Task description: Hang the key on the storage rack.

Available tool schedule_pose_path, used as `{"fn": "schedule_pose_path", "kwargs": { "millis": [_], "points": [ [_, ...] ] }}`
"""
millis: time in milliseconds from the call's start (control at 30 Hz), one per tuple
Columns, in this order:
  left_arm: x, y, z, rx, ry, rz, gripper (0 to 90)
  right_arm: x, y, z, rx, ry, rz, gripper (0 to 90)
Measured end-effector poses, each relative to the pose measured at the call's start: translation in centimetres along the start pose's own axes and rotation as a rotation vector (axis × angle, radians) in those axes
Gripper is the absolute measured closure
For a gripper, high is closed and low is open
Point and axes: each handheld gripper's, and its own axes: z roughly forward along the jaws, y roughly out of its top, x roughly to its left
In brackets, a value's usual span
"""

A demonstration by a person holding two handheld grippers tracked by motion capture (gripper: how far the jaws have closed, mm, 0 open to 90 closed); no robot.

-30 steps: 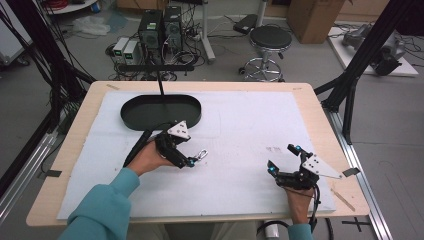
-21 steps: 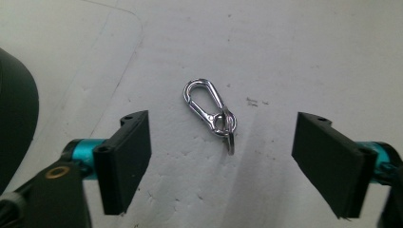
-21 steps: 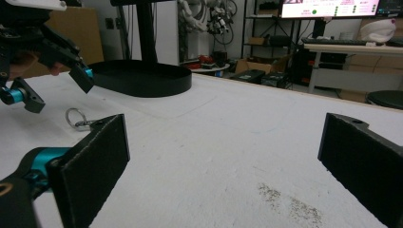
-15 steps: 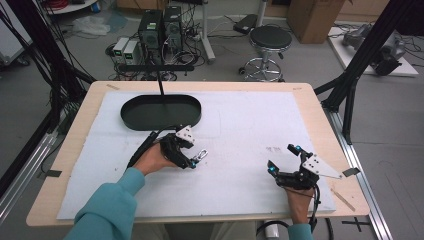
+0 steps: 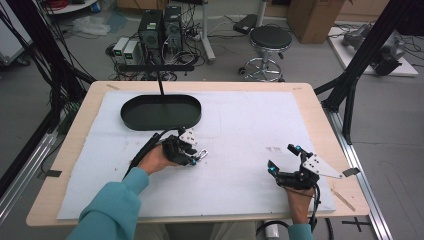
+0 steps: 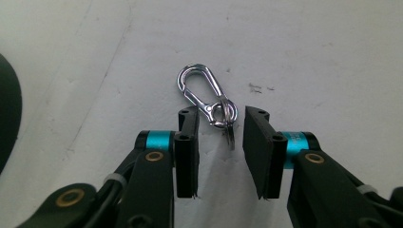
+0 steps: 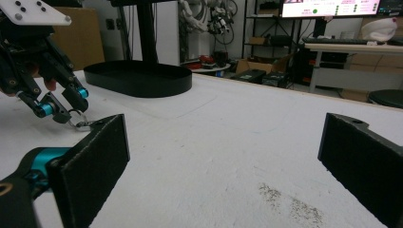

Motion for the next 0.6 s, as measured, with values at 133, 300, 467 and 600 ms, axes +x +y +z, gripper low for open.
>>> {"fn": "schedule_pose_path", "kwargs": {
  "millis": [133, 300, 467, 600],
  "points": [
    [-0.05, 0.04, 0.10, 0.000, 0.009, -0.001, 71.7, 0.00, 0.00, 0.00, 0.000, 0.001, 0.000, 2.5],
    [-0.06, 0.03, 0.11, -0.003, -0.004, 0.007, 76.8, 0.00, 0.00, 0.00, 0.000, 0.001, 0.000, 2.5],
    [-0.05, 0.03, 0.13, 0.005, -0.008, 0.010, 79.7, 0.01, 0.00, 0.00, 0.000, 0.001, 0.000, 2.5],
    [-0.04, 0.02, 0.18, 0.005, -0.008, 0.009, 81.8, 0.00, 0.00, 0.01, 0.000, 0.001, 0.000, 2.5]
  ]
}}
